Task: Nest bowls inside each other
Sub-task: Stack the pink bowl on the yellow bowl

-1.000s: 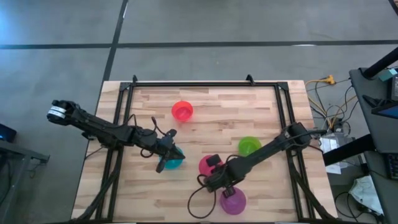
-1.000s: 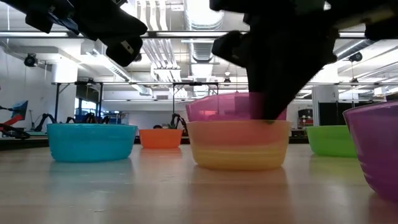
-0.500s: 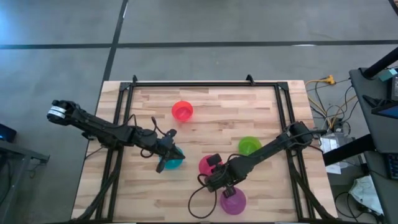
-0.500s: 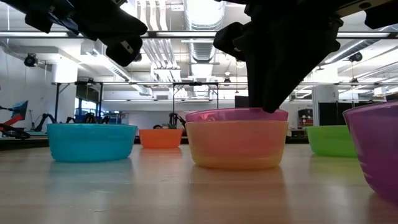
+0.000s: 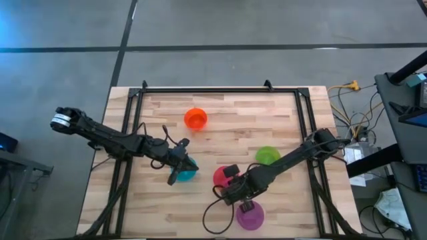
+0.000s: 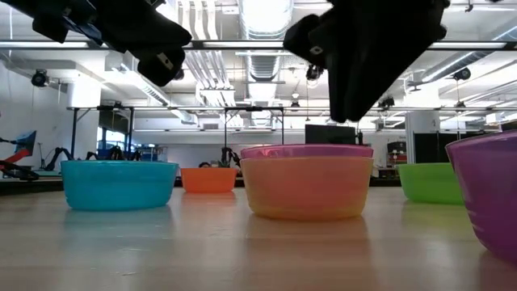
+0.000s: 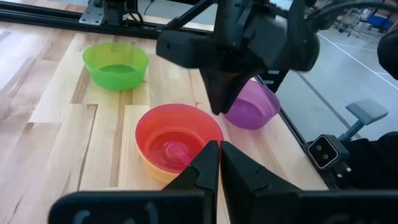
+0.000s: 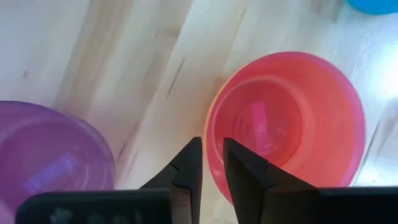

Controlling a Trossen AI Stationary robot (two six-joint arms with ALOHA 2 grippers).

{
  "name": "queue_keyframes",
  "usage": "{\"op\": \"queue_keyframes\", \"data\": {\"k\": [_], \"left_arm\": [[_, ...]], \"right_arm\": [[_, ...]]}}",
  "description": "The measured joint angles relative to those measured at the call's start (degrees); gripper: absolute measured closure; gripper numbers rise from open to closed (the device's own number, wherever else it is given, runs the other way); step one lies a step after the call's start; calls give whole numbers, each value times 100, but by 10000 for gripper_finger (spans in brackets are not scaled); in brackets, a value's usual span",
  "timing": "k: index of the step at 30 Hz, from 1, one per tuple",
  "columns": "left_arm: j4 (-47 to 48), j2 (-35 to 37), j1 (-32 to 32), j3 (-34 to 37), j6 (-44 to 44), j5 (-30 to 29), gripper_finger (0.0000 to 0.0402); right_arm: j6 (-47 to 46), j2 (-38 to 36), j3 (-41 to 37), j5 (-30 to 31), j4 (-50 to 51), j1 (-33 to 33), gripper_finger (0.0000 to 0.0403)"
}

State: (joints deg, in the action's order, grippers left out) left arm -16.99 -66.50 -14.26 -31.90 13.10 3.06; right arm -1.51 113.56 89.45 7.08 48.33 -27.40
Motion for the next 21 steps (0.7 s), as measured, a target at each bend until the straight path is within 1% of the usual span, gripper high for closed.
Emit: {"op": "queue_keyframes", "data": {"k": [3,8,13,16,21], "left_arm": [[1,0,0,0,0,-3,402],[2,0,-5,0,0,-10,402],[0,-2,-4,0,0,-12,402],[-2,-2,-4,0,0,-12,402],[-2,-2,-4,0,0,-12,402]], "right_arm": [[-1,-71,0,-48,-88,-55,344],[-30,72,0,-720,-343,-90,344],[-104,197,-76,-702,-366,-66,344],[-106,201,-98,-532,-382,-22,344],[-45,208,-148,-554,-378,73,344]]}}
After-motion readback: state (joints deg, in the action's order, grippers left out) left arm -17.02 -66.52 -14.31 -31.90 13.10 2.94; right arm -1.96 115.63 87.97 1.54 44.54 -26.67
